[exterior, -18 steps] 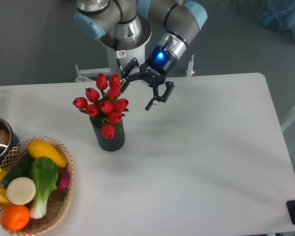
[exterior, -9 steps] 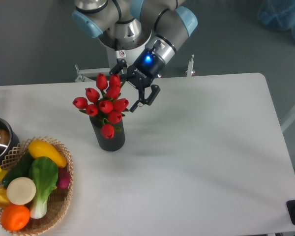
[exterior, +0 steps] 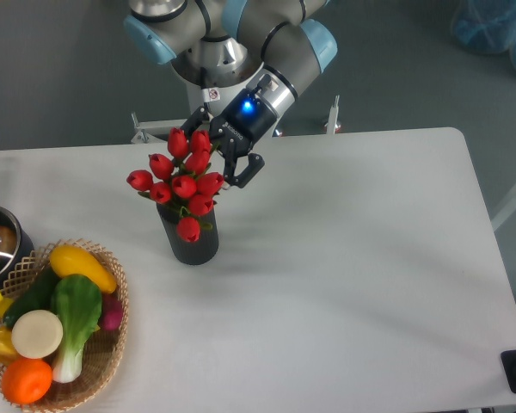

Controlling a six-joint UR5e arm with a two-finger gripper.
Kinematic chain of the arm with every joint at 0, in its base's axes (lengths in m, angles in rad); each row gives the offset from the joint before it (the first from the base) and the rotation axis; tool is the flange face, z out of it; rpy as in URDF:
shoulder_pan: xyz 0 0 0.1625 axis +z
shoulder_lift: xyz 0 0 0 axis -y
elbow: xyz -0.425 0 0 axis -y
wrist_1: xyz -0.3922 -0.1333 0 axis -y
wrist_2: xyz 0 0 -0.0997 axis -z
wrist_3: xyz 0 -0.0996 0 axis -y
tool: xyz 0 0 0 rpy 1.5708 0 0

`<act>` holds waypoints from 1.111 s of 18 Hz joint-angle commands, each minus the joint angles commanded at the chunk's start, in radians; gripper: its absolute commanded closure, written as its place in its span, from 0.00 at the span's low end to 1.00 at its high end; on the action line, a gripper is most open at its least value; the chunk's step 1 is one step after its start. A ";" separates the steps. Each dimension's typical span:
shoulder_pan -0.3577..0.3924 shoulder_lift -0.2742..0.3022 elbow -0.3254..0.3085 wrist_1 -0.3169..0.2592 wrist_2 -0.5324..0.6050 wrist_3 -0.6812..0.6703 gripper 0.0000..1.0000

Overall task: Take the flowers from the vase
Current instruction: 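Lower the gripper around the tulip stems and close it, then lift the gripped tulips straight up out of the black vase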

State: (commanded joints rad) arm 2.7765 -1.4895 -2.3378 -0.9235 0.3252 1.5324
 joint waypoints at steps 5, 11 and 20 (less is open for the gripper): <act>0.002 -0.003 0.008 0.000 -0.002 -0.002 0.87; 0.014 0.003 0.011 0.000 -0.021 -0.006 0.89; 0.026 0.041 0.040 -0.006 -0.084 -0.069 0.89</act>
State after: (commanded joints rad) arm 2.8026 -1.4482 -2.2979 -0.9296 0.2408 1.4636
